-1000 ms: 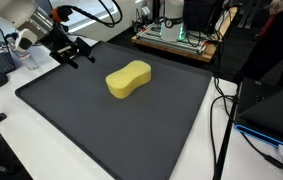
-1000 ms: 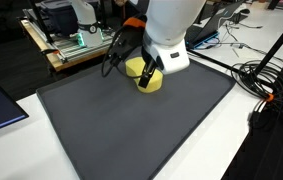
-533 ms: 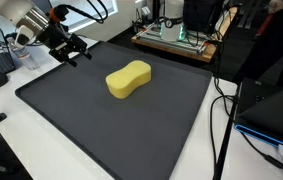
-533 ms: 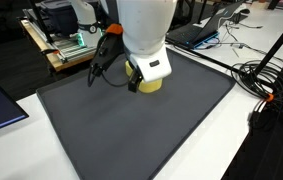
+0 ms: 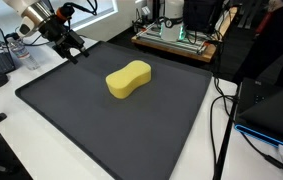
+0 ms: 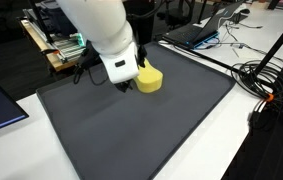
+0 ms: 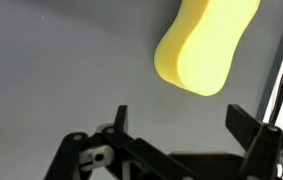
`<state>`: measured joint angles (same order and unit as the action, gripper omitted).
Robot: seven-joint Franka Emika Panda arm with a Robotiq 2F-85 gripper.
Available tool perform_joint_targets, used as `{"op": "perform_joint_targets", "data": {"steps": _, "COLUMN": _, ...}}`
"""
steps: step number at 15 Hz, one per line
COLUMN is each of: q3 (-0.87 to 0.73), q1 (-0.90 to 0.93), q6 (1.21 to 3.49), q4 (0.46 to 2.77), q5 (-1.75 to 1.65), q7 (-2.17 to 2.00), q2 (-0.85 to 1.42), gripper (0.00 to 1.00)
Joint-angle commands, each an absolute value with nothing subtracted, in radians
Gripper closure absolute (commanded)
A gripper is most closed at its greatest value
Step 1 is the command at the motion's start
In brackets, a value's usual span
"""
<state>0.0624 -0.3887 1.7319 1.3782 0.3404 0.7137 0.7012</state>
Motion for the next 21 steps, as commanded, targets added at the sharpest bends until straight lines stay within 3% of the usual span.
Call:
{"op": "perform_joint_targets", "data": {"steps": 1, "q3": 0.038, "q1": -0.406, "q6": 1.862, "q4": 1.617, "q5": 0.431, "q7": 0.705, "q2": 0.560, "gripper": 0.00}}
{"op": "perform_joint_targets", "data": {"steps": 9, "q3": -0.029, "q1": -0.373, "q6": 2.074, "q4": 2.010, "q5": 0.533, "q7": 0.639, "q2": 0.317, "gripper": 0.00}}
{"op": "perform_joint_targets", "data": {"steps": 21, "q3": -0.015, "q1": -0.087, "q6": 2.278, "q4": 2.438, "q5": 0.229, "q7": -0.078, "q2": -0.114, "gripper": 0.00}}
